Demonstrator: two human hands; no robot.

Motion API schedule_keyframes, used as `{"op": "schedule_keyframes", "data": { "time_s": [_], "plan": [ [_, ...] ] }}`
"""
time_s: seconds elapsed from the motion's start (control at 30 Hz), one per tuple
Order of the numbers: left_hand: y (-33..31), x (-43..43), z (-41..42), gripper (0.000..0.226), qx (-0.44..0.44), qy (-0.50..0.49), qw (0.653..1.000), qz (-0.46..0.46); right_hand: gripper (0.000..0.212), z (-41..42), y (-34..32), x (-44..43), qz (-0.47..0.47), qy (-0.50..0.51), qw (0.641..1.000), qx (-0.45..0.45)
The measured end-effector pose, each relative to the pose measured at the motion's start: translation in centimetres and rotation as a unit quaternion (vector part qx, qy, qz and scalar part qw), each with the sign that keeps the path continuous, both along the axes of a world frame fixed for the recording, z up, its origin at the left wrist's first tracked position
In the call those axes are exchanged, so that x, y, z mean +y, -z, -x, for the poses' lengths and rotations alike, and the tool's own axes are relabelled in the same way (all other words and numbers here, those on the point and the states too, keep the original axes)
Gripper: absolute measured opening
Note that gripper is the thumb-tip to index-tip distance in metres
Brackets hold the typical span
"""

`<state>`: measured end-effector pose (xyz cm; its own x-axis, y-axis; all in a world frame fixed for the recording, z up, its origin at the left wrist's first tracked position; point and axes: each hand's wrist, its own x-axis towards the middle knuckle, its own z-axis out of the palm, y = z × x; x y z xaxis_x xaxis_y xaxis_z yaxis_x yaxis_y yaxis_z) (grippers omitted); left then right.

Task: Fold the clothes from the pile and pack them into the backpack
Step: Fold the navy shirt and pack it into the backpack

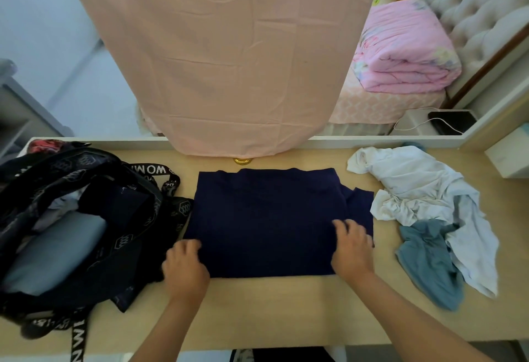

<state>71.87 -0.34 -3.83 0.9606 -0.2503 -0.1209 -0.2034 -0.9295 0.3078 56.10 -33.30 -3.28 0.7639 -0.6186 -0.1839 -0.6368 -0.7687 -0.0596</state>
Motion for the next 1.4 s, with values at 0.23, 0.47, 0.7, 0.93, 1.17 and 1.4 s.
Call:
{"op": "schedule_keyframes", "data": {
  "time_s": [0.23,0.47,0.7,0.93,1.17,1.4],
  "plan": [
    [0.1,-0.9,1.2,0.015,0.111,0.213,0.965,-0.103,0.055,0.4,1.1,3.6,-0.123,-0.155,0.978,0.063],
    [-2.2,-2.2,0.8,0.014,0.247,0.219,0.884,-0.332,0.027,1.5,-1.0,3.6,-0.394,-0.146,0.901,0.109],
    [-2.9,-11.4,1.4,0.022,0.112,0.319,0.933,-0.127,0.028,1.2,-0.9,-3.8,-0.145,0.027,0.985,-0.085],
    [-1.8,-22.4,3.8,0.038,0.08,0.426,0.901,0.003,0.063,0.9,0.0,-10.4,-0.069,0.016,0.994,0.08],
    [1.1,-28.7,3.5,0.057,0.072,0.489,0.857,-0.15,0.027,2.8,2.3,-12.7,-0.048,0.089,0.991,0.086],
    [1.5,-32.4,4.1,0.051,-0.05,0.433,0.884,-0.171,0.033,5.4,3.1,-12.7,-0.016,0.126,0.991,-0.047]
  ]
}}
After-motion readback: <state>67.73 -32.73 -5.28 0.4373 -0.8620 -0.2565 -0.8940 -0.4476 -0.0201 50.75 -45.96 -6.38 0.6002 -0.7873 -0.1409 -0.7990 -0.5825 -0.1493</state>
